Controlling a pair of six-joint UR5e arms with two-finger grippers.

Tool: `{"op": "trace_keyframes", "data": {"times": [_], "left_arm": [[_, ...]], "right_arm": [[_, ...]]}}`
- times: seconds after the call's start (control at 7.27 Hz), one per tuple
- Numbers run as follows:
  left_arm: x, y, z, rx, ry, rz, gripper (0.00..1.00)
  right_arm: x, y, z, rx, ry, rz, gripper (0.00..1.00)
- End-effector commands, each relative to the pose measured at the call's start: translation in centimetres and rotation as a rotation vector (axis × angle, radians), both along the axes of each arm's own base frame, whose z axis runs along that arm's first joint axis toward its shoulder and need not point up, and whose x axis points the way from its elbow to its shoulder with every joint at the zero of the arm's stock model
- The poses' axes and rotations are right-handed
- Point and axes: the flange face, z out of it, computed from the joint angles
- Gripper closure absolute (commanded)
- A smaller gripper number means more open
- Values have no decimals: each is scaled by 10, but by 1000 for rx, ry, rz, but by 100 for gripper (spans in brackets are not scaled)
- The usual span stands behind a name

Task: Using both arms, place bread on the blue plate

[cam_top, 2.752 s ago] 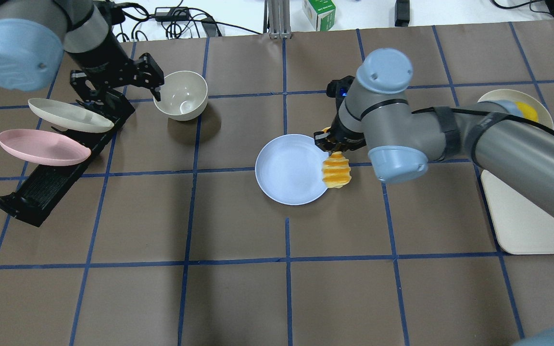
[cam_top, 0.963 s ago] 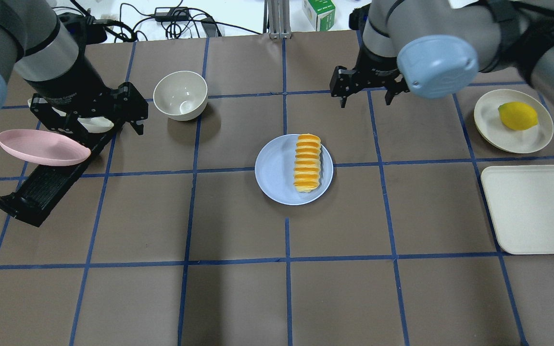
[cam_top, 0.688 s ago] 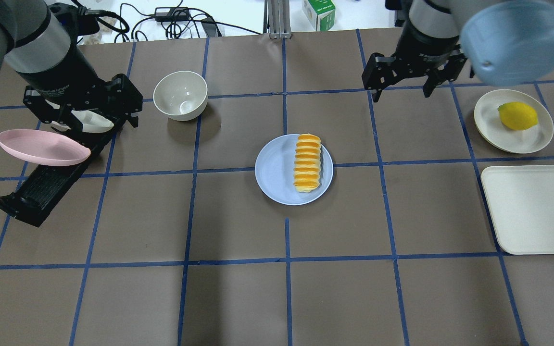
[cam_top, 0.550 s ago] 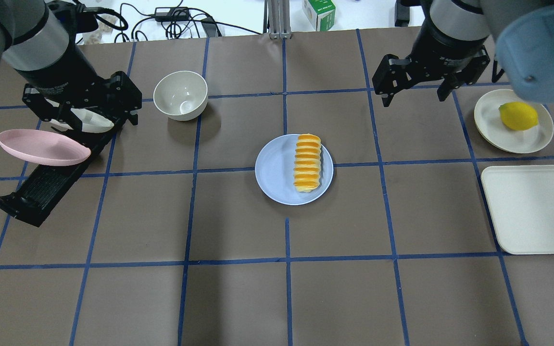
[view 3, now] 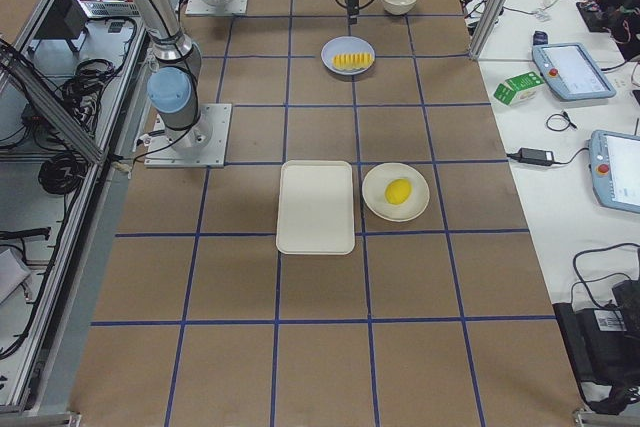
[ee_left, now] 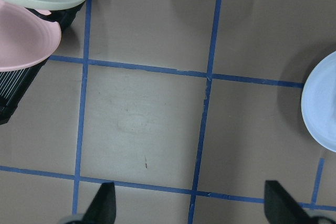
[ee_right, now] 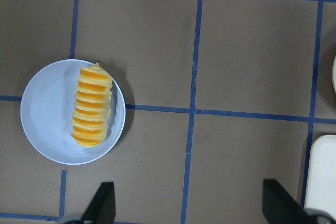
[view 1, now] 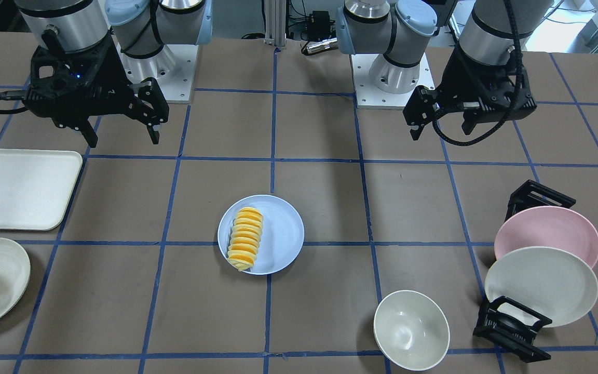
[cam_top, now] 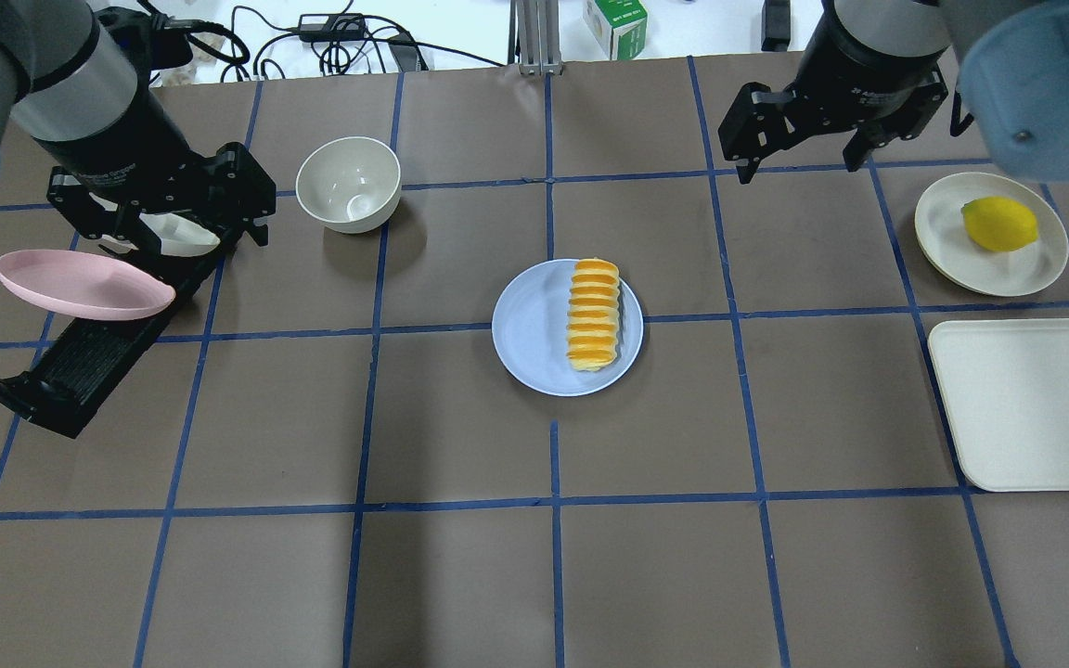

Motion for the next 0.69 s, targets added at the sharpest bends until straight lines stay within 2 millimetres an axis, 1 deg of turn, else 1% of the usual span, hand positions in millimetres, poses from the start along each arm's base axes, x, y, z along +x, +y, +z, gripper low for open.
{"op": "trace_keyframes", "data": {"times": [0.0,0.14,0.55], "left_arm": [[1,0,-1,-3,-1,-2,0],[1,-2,0,-18,-1,-5,0],[-1,-2,-2,-16,3,4,0]], "right_arm": [[0,-17,6,-8,1,0,0],[1,-19,3,0,-7,-2,0],[0,-20,3,0,1,-1,0]]}}
